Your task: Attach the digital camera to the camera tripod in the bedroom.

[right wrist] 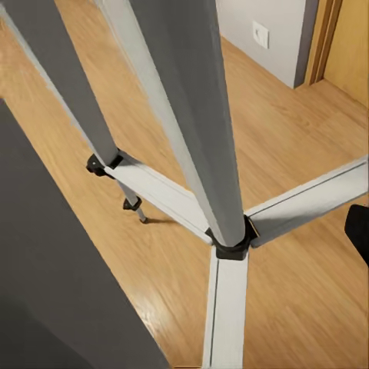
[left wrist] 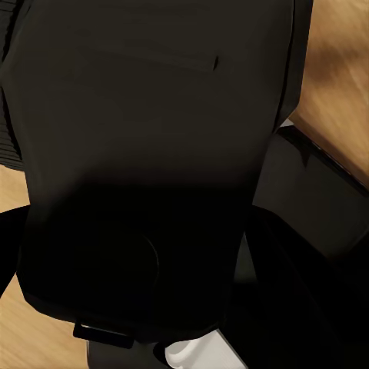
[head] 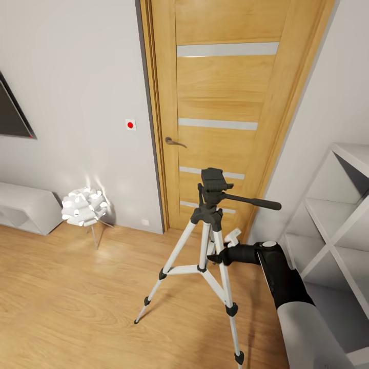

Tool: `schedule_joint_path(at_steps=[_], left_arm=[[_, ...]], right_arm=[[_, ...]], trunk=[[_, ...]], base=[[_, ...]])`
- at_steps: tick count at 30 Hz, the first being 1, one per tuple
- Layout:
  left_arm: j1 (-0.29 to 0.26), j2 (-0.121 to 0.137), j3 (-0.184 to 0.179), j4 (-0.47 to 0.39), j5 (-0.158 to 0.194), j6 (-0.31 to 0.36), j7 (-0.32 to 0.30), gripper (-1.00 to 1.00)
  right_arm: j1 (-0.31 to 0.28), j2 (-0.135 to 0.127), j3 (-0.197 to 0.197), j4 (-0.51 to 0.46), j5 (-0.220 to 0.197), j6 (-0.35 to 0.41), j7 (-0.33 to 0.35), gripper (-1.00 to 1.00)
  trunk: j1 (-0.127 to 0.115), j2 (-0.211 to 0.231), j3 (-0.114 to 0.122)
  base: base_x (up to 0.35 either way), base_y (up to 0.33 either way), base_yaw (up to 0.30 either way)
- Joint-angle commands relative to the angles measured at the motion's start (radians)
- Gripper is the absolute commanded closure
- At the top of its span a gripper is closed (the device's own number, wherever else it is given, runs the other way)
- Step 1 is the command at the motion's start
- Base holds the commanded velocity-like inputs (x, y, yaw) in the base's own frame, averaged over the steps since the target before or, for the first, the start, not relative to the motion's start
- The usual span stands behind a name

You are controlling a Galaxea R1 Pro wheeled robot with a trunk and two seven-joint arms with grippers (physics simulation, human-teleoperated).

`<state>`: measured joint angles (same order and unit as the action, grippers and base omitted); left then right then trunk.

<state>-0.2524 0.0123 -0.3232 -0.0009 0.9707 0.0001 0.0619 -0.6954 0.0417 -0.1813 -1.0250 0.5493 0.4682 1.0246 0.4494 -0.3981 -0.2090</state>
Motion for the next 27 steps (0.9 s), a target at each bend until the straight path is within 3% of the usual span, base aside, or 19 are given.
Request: schedule_joint_path(at_steps=[1,23,27], left_arm=[[-0.001,0.0,-0.008,0.0,0.006,0.0,0.001,1.0],[-0.001,0.0,-0.008,0.001,0.006,0.0,0.001,1.0],[-0.001,0.0,-0.008,0.0,0.006,0.0,0.001,1.0]], right_arm=[[-0.001,0.002,-0.003,0.002,0.006,0.006,0.009,-1.0],[-0.001,0.002,-0.005,0.014,0.003,0.014,0.011,-1.0],[-0.001,0.0,-0.006,0.01,0.002,0.056,0.014,-1.0]], trunk=[[0.001,-0.002,-0.002],[0.001,-0.002,-0.002],[0.001,-0.002,-0.002]], base=[[0.0,0.0,0.0],[0.0,0.0,0.0],[0.0,0.0,0.0]])
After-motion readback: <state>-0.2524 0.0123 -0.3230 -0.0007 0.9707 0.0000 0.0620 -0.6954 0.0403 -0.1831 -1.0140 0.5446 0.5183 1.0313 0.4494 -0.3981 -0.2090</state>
